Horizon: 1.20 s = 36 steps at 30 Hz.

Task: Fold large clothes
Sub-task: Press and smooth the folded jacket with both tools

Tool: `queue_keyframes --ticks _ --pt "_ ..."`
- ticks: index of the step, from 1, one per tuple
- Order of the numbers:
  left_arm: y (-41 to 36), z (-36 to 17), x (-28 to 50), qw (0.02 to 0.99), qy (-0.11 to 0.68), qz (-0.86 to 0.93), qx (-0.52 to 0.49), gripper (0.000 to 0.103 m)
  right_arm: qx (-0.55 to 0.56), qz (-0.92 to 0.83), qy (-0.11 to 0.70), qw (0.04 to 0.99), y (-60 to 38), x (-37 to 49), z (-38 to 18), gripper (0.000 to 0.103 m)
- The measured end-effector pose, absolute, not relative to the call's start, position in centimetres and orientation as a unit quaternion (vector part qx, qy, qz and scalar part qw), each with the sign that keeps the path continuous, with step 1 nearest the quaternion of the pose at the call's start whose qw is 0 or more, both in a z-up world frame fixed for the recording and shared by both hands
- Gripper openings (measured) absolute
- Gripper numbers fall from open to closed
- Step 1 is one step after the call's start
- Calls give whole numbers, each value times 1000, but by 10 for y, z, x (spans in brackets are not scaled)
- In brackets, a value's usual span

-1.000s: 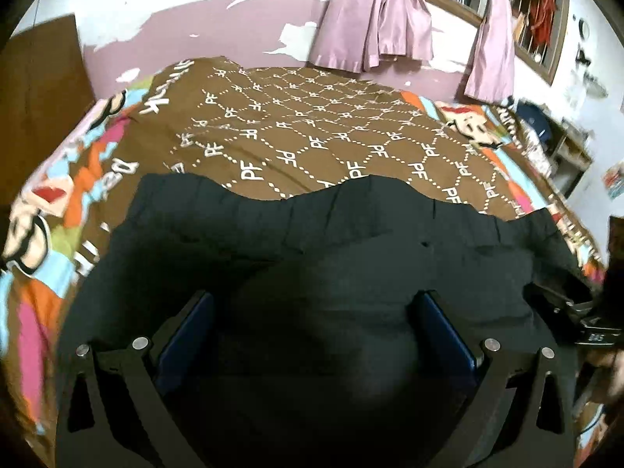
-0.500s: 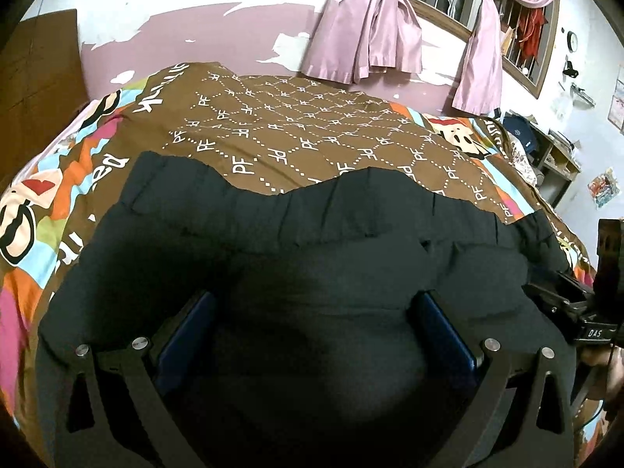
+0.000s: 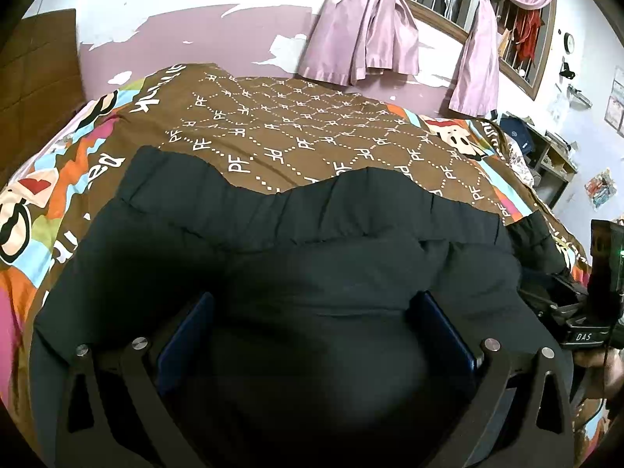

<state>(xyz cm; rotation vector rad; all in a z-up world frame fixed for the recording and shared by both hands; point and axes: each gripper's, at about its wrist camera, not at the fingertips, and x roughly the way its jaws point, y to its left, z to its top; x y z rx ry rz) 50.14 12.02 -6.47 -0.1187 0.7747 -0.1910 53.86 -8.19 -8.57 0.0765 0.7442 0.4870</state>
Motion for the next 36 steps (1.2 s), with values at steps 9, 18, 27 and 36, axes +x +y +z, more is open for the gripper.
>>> queue_keyframes --ticks 9,18,27,36 --pt "119 -68 498 922 369 -96 -58 102 75 259 337 902 -98 531 -84 103" --pt "135 -49 485 932 346 -67 -82 102 56 188 321 927 -126 516 -63 103" --pt "194 -52 487 920 370 -24 -130 102 31 152 351 924 -130 524 -82 103" --pt "196 -51 477 923 358 -32 -138 102 67 147 322 933 -152 510 -77 103"
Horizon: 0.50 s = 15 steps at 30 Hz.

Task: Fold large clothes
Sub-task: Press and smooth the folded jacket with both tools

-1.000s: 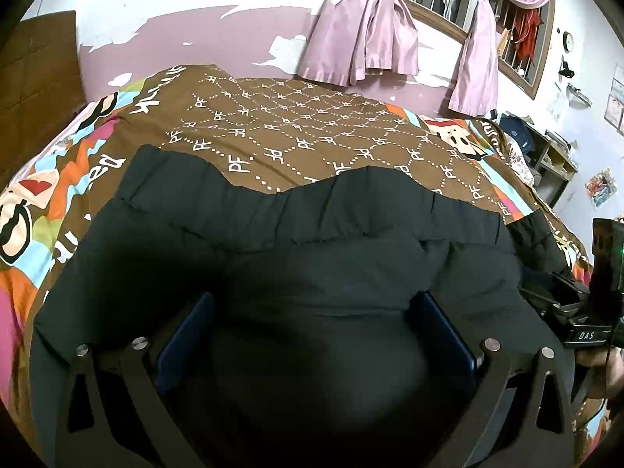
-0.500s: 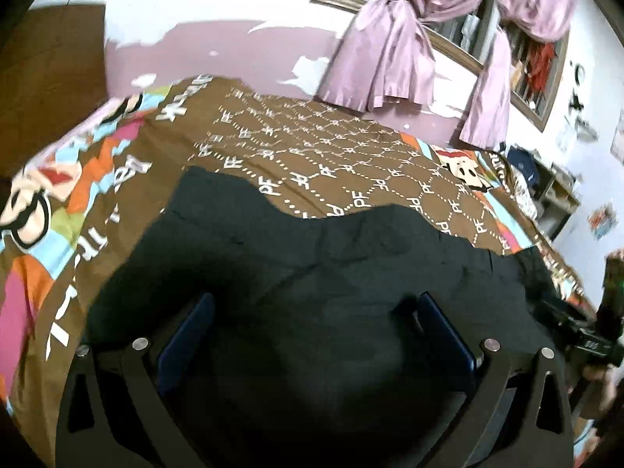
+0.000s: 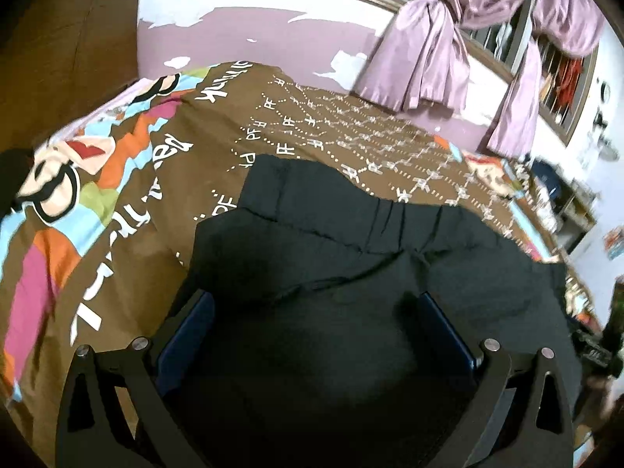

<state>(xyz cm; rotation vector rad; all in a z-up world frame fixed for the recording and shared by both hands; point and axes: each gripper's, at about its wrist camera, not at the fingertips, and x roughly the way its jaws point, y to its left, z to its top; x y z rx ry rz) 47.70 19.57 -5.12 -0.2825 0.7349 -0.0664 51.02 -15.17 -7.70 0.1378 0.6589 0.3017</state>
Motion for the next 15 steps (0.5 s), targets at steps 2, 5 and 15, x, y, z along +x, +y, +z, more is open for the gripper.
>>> queue_keyframes --ticks 2,5,15 --pt "206 -49 473 923 348 -35 -161 102 82 133 311 938 -161 506 -74 103" --pt "223 -48 468 920 337 -26 -196 102 83 95 299 946 -175 500 -69 103" --pt "273 -64 461 884 372 8 -283 102 150 109 354 917 -228 512 -84 103"
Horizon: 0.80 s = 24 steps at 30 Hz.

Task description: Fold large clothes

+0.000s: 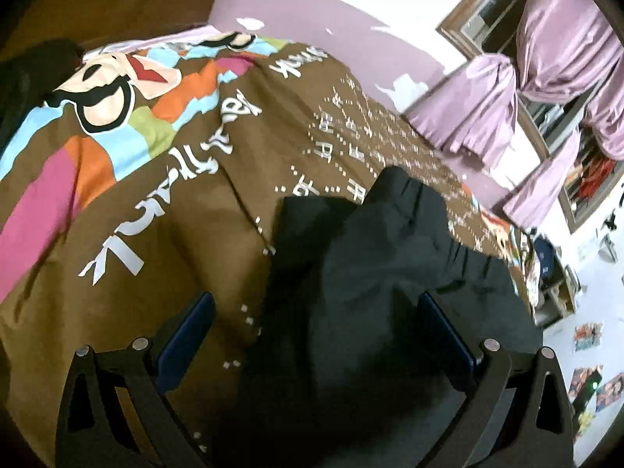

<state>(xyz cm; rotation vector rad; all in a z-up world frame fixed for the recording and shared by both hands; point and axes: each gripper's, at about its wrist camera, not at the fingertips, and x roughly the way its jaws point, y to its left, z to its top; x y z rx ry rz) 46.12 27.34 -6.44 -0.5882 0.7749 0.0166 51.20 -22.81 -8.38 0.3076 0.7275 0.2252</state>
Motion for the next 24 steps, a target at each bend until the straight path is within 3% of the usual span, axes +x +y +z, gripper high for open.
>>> queue_keyframes --ticks 4,8,18,24 --pt "274 -79 467 863 404 -35 -301 102 195 158 411 877 -237 530 -110 103" --pt "276 -88 471 846 419 -77 -322 102 232 185 414 861 -249 532 -119 103" --pt "276 -89 473 827 437 -125 -332 102 191 267 415 848 -235 521 -106 103" --pt "277 -85 469 823 436 -152 -332 100 187 286 456 821 -207 524 -110 103"
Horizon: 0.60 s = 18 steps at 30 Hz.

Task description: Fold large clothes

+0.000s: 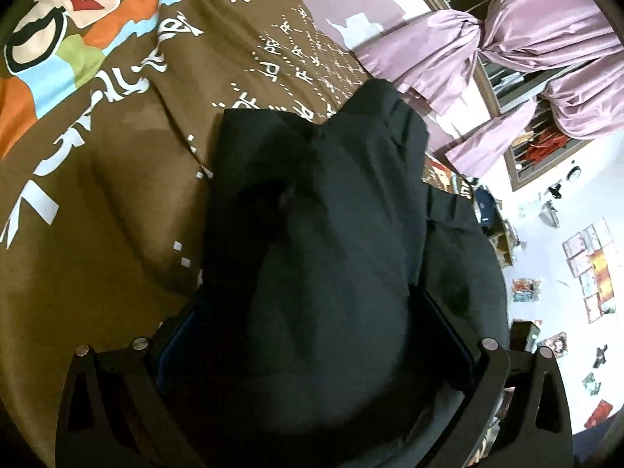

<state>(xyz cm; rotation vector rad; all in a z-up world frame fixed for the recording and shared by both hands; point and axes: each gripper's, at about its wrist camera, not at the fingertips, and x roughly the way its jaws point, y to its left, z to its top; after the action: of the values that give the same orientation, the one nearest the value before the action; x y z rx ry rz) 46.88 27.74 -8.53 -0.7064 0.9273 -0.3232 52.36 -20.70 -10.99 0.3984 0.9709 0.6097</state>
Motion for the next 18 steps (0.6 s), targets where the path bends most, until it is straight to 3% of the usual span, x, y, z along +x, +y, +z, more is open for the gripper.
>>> queue_keyframes --ticks 2,4,5,12,16,18 --pt "276 -85 468 820 443 -160 -325 100 196 273 459 823 -206 526 -109 97" --pt "274 -85 468 818 451 -161 -318 95 203 263 456 826 -205 524 -108 81" --pt "274 -85 467 819 454 -156 -316 93 208 259 452 828 -205 522 -107 67" --pt "266 -70 452 836 435 -147 -301 49 199 240 419 853 -196 506 -90 27" --pt "257 -57 434 855 404 -149 -288 29 168 236 385 876 -185 493 -70 17" --pt "247 -48 432 864 389 -149 -284 24 166 240 366 884 -185 490 -55 15"
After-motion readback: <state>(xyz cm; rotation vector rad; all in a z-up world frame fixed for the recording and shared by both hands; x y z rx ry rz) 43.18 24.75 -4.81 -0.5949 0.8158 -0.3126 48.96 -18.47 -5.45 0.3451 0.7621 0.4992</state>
